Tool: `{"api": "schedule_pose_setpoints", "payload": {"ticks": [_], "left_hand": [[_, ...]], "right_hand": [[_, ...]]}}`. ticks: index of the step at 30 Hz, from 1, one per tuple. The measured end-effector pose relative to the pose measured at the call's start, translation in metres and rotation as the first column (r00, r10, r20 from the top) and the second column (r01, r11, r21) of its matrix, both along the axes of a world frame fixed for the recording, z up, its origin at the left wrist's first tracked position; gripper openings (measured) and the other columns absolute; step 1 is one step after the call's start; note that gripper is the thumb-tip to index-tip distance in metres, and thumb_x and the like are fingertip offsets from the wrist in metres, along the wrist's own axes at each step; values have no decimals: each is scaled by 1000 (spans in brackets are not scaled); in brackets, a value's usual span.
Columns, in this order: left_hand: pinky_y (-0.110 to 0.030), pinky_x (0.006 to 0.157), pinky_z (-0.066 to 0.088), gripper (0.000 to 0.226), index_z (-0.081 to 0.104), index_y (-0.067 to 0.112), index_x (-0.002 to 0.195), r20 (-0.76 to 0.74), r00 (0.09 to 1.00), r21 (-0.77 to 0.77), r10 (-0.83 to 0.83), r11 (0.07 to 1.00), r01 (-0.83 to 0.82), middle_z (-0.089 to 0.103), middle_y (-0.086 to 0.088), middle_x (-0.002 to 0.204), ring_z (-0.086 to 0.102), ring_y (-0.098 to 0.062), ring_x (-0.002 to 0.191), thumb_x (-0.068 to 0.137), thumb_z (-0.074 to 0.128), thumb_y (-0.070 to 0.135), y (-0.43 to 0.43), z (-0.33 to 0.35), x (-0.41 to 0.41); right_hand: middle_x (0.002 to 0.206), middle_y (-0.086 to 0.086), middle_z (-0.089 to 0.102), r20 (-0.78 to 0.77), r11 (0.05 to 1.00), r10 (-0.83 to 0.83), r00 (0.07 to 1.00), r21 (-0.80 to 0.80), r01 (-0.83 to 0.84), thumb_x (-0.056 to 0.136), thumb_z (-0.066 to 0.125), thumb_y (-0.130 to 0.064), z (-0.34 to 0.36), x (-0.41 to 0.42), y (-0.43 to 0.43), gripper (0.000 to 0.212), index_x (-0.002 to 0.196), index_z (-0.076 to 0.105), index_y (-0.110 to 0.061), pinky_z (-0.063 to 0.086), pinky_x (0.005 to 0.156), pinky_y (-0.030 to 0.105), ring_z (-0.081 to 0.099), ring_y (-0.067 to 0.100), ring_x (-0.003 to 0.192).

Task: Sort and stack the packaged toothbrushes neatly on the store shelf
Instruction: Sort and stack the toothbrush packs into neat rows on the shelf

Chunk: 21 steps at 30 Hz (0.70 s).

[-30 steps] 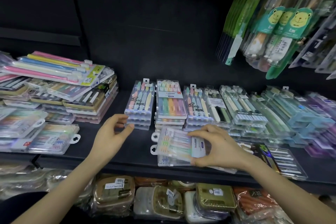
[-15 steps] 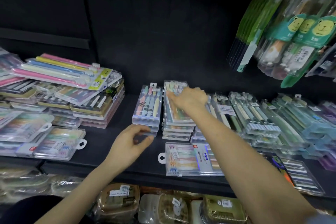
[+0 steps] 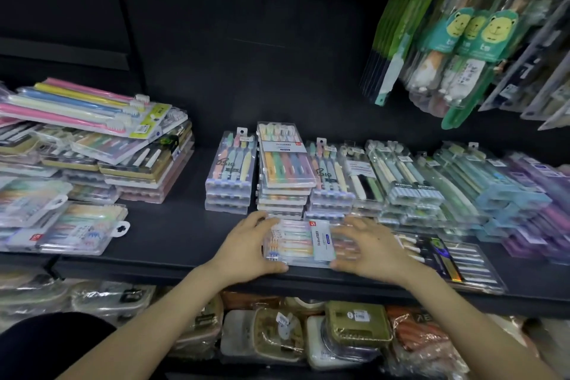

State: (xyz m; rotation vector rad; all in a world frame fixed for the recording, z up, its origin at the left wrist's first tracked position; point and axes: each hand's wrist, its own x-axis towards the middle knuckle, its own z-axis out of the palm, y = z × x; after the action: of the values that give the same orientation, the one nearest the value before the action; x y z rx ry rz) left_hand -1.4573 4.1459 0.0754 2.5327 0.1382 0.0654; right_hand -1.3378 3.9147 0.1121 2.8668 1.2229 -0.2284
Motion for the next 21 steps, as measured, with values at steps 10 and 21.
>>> {"api": "schedule_pose_setpoints", "payload": {"ticks": [10, 21], "left_hand": [[-15, 94, 34, 62, 54, 32, 129, 178, 982, -64, 62, 997, -51, 49, 23, 126, 45, 0, 117, 74, 71, 54, 30, 15, -22], [-6, 66, 37, 8, 62, 22, 98, 327, 730, -510, 600, 762, -398, 62, 18, 89, 57, 1, 85, 95, 55, 20, 73, 50, -8]], "right_hand": [[129, -7, 41, -49, 982, 149, 988, -105, -154, 64, 52, -83, -4, 2, 8, 99, 148, 16, -47, 20, 94, 30, 27, 10, 110], [106, -28, 48, -104, 877, -101, 989, 461, 138, 55, 49, -87, 72, -35, 19, 79, 128, 40, -57, 31, 73, 18, 39, 4, 103]]}}
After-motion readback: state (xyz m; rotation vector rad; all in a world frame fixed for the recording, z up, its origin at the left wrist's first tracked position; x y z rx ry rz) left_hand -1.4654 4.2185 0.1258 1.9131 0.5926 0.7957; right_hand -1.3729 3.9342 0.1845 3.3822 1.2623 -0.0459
